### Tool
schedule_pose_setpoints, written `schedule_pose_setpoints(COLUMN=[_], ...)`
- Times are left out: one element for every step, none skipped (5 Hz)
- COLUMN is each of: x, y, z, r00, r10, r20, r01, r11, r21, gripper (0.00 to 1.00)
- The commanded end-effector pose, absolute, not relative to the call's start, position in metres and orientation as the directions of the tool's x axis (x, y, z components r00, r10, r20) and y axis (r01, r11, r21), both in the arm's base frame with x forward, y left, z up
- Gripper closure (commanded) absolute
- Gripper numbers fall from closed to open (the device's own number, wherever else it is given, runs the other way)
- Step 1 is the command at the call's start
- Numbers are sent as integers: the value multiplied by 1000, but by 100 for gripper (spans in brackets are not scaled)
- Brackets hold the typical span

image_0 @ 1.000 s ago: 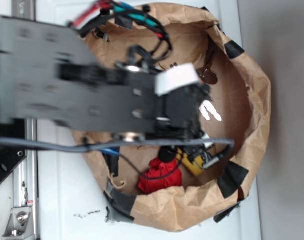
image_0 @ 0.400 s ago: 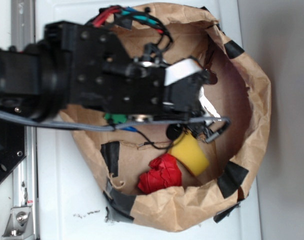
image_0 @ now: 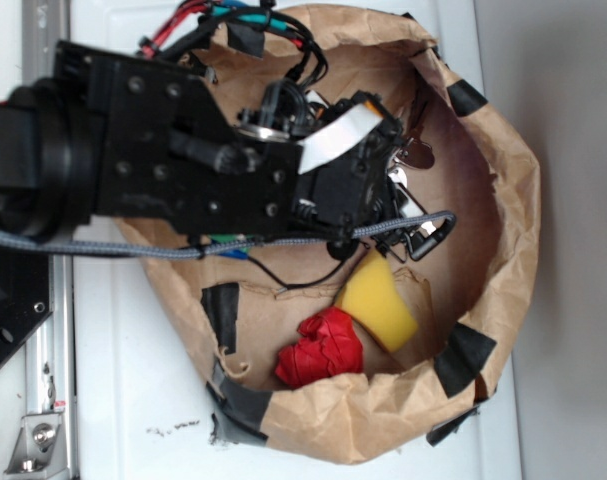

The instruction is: Grab the silver keys.

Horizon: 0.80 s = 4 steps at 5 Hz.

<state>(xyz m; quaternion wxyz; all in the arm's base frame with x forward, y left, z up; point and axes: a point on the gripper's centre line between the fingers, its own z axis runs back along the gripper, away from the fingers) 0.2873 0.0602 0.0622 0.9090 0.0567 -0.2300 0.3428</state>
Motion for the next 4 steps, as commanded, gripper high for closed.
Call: schedule_pose_setpoints(x=[304,303,305,306], y=[71,61,59,61], z=[66,62,63,60], r00=[636,632,625,613], r10=[628,629,634,647], r20=[449,453,456,453], r01=[-674,-671,-674,-690], r11=[735,737,733,718], r21=[-73,-87,-95,-90], gripper=[0,0,11,100])
